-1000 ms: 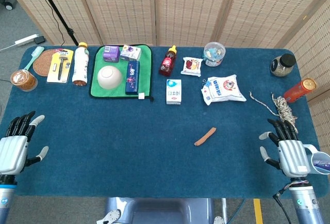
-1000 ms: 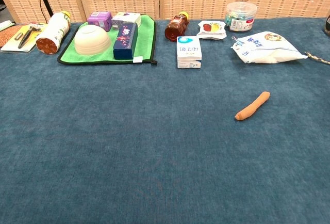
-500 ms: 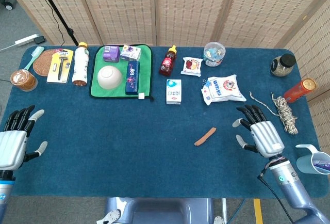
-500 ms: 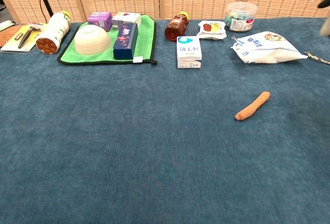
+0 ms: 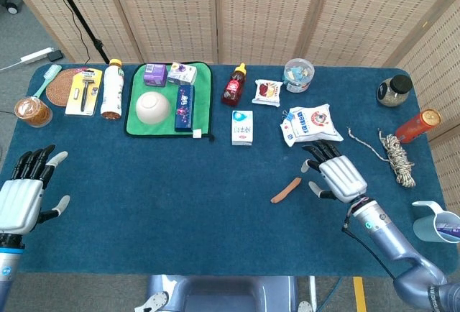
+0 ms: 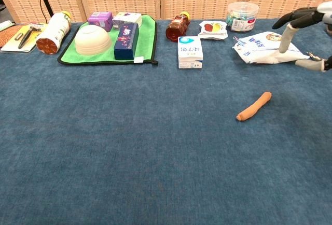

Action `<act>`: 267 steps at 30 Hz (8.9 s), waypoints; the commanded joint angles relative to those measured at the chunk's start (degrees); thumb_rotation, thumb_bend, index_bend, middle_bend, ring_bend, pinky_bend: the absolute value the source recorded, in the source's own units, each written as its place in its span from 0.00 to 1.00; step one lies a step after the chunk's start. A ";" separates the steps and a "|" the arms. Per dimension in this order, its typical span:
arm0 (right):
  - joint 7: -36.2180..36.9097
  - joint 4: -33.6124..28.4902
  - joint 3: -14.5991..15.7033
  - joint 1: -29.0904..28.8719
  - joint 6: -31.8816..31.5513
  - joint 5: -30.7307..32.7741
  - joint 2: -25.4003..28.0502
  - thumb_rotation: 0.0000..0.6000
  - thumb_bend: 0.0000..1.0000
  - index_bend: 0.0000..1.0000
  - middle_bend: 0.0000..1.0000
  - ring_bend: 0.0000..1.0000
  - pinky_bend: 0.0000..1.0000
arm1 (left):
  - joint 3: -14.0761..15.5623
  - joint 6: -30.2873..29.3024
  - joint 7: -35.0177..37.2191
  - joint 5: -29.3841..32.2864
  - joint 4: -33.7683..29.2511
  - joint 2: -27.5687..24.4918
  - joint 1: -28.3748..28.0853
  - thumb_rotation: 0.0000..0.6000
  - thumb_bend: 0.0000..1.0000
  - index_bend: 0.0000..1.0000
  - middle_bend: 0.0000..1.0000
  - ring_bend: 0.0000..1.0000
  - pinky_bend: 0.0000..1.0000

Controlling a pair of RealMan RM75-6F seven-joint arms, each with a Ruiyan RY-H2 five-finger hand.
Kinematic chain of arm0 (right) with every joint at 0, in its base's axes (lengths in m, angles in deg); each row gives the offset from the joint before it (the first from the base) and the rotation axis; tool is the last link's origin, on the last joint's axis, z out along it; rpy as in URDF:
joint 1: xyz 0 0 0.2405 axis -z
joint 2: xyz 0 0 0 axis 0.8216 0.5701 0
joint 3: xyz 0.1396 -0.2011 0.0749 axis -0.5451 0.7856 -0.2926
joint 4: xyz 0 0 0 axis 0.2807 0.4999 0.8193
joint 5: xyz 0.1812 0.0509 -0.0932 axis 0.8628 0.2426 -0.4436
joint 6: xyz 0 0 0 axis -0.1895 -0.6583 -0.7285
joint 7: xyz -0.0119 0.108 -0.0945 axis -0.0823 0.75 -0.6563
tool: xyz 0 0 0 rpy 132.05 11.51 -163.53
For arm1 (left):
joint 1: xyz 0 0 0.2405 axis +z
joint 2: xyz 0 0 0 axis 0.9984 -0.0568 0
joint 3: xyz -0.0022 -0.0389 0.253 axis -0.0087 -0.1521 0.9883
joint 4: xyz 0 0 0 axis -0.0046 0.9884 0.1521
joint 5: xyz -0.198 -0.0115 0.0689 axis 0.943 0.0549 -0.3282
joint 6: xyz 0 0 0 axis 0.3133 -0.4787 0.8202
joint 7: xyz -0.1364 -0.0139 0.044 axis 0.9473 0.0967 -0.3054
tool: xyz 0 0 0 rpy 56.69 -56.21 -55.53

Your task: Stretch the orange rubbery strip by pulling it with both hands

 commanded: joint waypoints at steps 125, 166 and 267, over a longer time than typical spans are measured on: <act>-12.00 -15.49 -1.83 -5.80 5.56 33.62 -6.20 1.00 0.46 0.67 0.31 0.15 0.07 | -0.99 17.92 -1.58 -16.89 12.14 19.42 -22.37 1.00 0.27 0.30 0.06 0.01 0.00; -8.61 -19.47 -4.27 -10.06 8.35 41.75 -8.03 1.00 0.47 0.67 0.31 0.16 0.07 | -3.23 18.97 -4.99 -12.35 21.83 37.55 -32.39 0.97 0.27 0.43 0.09 0.03 0.00; 2.31 -19.66 -4.00 -10.65 14.57 41.55 -4.33 1.00 0.46 0.66 0.31 0.18 0.08 | -3.39 13.10 -5.67 -9.50 28.09 47.56 -33.68 1.00 0.27 0.54 0.18 0.10 0.00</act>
